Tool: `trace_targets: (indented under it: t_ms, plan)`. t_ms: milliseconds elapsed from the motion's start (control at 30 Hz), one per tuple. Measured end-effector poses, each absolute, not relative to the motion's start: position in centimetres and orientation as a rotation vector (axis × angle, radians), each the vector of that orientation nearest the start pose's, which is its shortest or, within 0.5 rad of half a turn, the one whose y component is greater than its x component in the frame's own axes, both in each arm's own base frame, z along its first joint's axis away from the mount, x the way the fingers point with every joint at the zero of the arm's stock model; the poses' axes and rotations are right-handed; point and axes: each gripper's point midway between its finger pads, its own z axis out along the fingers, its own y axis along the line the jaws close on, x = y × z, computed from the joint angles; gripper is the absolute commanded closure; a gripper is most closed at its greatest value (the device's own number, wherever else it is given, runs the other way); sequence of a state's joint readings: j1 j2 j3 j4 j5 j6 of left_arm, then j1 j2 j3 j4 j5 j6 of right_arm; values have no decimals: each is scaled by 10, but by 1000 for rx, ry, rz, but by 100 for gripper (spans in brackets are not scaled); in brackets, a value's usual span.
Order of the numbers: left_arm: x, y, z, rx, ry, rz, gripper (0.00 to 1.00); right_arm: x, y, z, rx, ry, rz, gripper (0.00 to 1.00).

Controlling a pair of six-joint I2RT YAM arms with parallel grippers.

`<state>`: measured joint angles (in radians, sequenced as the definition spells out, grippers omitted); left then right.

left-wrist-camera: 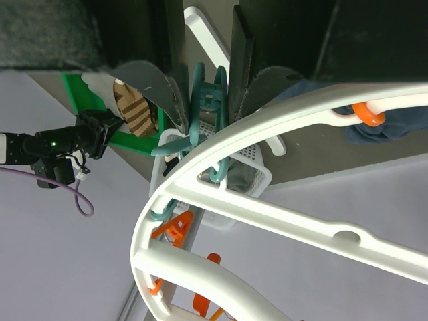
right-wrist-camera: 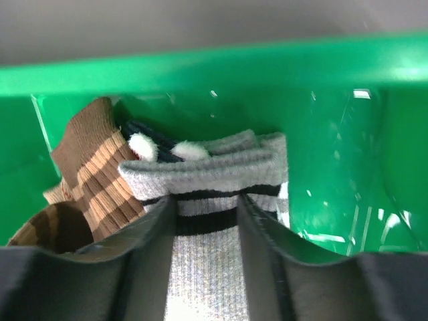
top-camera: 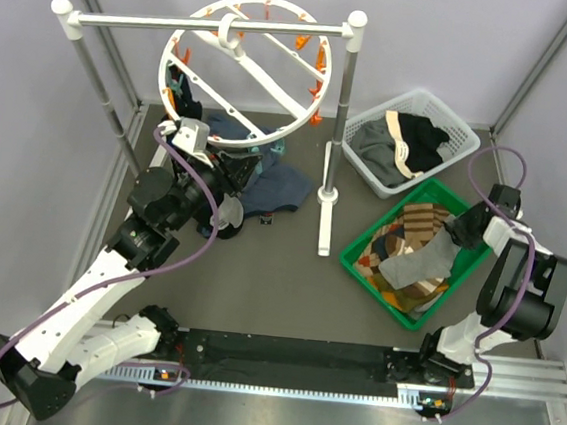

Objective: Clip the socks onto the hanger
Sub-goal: Pick up the sock from the bin.

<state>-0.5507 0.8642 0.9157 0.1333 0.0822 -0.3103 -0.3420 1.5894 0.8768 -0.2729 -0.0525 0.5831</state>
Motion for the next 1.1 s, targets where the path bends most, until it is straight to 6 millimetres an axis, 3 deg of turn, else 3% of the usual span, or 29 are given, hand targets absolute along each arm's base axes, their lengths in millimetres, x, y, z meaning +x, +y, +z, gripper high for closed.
trace_targets:
  t_ms: [133,433,733,900,1100]
  plan:
    - [278,-202,392,242,1415,-771,100,355,-91,37,1089,2296,178,100]
    - [278,-204,392,245,1413,-780,100,345,-92,49,981,2330,139,100]
    - [278,-204,392,245,1413,-779,100,331,-83,120,864,2201,122,100]
    - [278,-204,392,245,1413,-779,100,332,-61,129,775,2215,142,100]
    - [278,-204,392,245,1412,-779,100,331,-13,133,550,2285,209,100]
